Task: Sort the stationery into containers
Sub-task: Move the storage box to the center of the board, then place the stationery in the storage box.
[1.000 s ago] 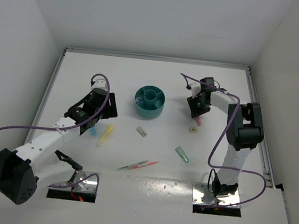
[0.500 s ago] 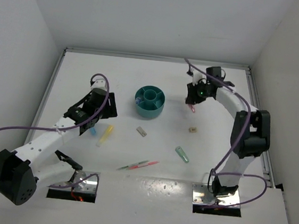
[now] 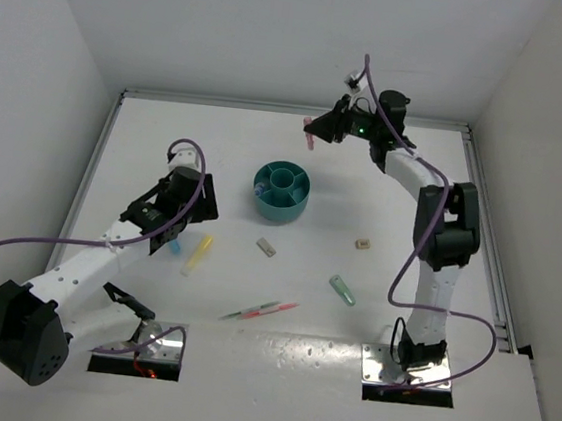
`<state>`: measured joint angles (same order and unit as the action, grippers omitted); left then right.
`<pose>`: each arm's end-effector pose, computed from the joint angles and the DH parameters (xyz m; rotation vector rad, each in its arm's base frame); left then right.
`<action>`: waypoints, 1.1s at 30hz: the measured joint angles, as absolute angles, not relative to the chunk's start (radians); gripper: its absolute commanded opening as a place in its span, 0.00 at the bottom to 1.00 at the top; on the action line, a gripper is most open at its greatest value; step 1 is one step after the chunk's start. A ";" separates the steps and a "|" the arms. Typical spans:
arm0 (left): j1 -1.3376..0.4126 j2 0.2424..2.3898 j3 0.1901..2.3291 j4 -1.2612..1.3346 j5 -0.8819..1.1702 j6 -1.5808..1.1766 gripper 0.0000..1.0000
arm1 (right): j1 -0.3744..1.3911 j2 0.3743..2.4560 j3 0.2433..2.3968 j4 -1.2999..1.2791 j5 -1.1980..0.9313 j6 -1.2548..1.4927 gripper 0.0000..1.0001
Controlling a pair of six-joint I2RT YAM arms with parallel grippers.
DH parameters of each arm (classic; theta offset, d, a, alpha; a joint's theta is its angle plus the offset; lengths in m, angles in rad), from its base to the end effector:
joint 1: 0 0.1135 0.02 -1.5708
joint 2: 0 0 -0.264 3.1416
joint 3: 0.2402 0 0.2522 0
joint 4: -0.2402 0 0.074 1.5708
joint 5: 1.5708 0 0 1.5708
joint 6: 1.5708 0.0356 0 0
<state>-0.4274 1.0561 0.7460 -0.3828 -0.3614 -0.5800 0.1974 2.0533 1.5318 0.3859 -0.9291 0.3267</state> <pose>0.2092 -0.0815 0.2571 -0.3570 2.1862 -0.1470 0.4643 0.1219 0.2645 -0.6110 1.6860 1.1667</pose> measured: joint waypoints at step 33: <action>-0.426 1.072 0.746 -0.395 -0.424 -0.594 0.81 | 0.287 2.352 1.607 0.536 -0.999 0.443 0.34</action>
